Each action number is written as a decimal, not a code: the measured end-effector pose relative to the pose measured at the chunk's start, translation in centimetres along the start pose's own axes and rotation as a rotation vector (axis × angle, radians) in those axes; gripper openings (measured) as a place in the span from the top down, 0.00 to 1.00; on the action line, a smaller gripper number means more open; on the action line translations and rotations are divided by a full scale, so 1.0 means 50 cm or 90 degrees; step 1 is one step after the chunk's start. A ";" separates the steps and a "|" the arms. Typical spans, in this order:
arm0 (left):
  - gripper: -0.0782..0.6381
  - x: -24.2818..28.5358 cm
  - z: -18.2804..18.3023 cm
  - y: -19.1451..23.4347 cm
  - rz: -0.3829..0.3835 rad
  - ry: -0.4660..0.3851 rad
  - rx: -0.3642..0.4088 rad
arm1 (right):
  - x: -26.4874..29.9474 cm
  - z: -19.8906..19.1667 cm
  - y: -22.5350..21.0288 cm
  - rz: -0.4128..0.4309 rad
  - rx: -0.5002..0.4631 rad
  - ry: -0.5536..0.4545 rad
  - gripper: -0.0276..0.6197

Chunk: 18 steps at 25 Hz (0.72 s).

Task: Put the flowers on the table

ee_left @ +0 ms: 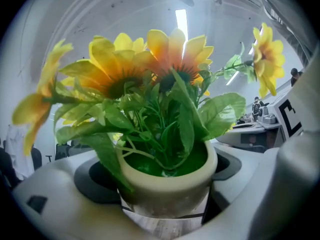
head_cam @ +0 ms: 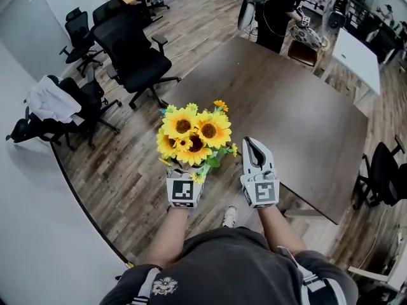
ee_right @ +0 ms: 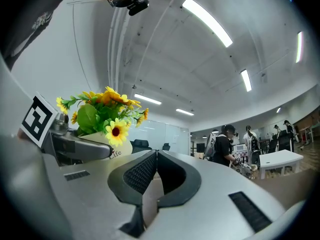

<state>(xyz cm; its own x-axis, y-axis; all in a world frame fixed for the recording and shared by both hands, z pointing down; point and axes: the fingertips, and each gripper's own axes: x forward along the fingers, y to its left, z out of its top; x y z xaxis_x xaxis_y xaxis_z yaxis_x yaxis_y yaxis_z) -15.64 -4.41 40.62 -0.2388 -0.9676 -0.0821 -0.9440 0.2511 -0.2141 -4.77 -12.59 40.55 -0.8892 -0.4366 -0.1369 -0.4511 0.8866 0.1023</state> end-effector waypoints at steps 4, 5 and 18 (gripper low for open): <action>0.16 -0.006 -0.002 0.002 -0.006 -0.001 0.006 | -0.005 -0.003 0.000 -0.001 -0.008 0.002 0.92; 0.16 -0.006 -0.005 0.002 -0.004 -0.002 0.005 | -0.004 -0.006 -0.002 0.001 -0.011 0.001 0.92; 0.16 0.087 -0.069 -0.002 -0.061 0.005 -0.010 | 0.039 -0.062 -0.075 -0.055 -0.021 0.016 0.92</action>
<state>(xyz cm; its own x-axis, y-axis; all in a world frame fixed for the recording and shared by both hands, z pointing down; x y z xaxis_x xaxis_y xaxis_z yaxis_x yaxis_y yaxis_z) -17.40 -8.75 43.64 -0.1487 -0.9874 -0.0543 -0.9661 0.1568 -0.2051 -5.04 -17.21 42.96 -0.8480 -0.5159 -0.1214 -0.5286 0.8399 0.1230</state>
